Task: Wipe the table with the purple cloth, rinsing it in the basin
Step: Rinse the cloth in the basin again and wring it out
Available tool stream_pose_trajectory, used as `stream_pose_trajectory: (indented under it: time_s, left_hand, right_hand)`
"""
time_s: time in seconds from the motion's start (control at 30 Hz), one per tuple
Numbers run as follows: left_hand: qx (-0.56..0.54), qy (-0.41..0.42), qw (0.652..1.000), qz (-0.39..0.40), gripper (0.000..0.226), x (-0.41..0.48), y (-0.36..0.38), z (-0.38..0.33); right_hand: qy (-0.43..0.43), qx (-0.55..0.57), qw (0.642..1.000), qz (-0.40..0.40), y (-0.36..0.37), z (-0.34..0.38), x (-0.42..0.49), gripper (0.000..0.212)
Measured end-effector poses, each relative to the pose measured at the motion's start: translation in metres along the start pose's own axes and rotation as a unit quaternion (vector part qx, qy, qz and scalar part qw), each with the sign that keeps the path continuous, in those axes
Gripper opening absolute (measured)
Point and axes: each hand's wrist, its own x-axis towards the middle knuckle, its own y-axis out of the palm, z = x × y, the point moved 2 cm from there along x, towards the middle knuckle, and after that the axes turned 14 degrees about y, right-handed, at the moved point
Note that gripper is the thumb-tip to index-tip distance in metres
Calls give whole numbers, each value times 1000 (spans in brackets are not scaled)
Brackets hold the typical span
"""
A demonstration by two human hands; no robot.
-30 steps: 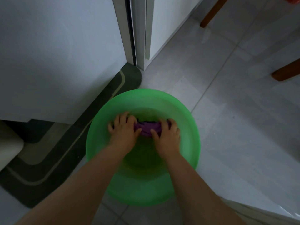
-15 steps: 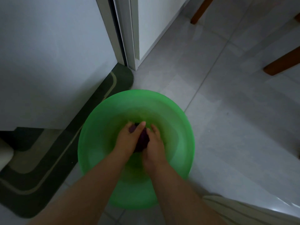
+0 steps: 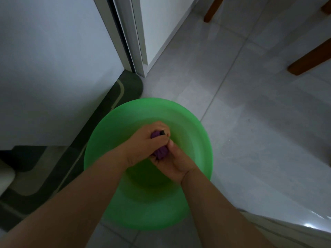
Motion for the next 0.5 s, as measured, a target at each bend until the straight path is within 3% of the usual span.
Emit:
stream_pose_trajectory:
  time_s: [0.17, 0.23, 0.33, 0.5]
  left_hand:
    - [-224, -50, 972, -42, 15, 0, 0, -6]
    - [-235, -62, 969, -42, 25, -1, 1, -6]
    - [-168, -47, 985, -6, 27, -2, 1, -7]
    - [-176, -71, 982, 7, 18, -3, -9, -13]
  right_hand:
    - [19, 15, 999, 44, 2, 5, -2, 86]
    - [32, 10, 998, 61, 3, 4, -2, 98]
    - [28, -17, 996, 88, 21, 3, 0, 68]
    - [26, -172, 985, 7, 33, 8, -1, 39]
